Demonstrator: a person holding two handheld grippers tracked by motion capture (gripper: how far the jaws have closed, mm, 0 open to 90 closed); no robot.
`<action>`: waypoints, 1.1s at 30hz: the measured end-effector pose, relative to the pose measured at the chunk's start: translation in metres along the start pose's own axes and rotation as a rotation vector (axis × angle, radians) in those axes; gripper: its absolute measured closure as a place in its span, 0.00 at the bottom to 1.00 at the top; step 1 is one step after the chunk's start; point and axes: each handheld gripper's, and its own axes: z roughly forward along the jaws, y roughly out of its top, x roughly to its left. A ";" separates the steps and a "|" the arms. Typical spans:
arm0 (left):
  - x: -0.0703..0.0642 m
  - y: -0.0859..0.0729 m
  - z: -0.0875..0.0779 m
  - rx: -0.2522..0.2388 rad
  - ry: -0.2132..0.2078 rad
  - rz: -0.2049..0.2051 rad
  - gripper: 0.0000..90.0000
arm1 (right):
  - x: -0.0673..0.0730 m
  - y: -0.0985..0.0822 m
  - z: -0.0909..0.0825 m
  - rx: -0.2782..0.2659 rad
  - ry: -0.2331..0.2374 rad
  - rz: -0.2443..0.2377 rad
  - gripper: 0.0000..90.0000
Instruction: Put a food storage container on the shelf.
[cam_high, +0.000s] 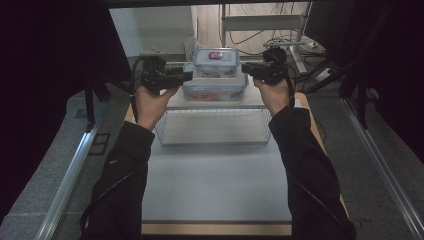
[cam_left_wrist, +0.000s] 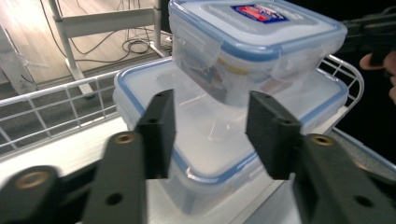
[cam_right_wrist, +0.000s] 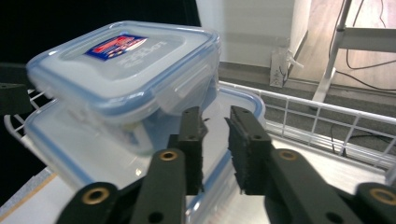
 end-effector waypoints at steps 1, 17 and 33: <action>0.000 -0.001 -0.001 0.001 0.006 0.013 0.53 | -0.001 -0.001 -0.003 -0.001 0.005 -0.009 0.79; -0.008 -0.032 -0.023 0.008 -0.036 0.068 0.19 | 0.009 -0.028 -0.032 0.013 0.104 -0.082 0.47; -0.040 -0.067 -0.037 0.054 -0.087 0.147 0.07 | 0.031 -0.062 -0.046 0.054 0.116 -0.194 0.26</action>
